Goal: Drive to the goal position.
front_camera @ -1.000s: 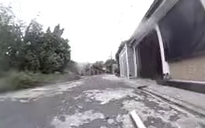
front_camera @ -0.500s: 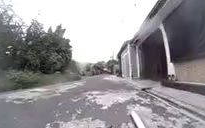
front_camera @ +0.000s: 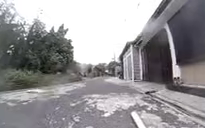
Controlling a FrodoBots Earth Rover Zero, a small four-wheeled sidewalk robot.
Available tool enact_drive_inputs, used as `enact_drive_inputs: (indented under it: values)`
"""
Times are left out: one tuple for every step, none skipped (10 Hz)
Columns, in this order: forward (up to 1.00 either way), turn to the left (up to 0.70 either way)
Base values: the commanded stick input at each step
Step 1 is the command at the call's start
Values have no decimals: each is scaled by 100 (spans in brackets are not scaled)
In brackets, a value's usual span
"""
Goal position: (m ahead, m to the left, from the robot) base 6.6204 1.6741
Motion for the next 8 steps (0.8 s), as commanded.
enact_drive_inputs:
  values:
    - [50, -35]
    - [50, -27]
    - [50, -19]
    - [50, -11]
    - [50, -3]
    - [50, 0]
    - [50, 0]
    - [50, 0]
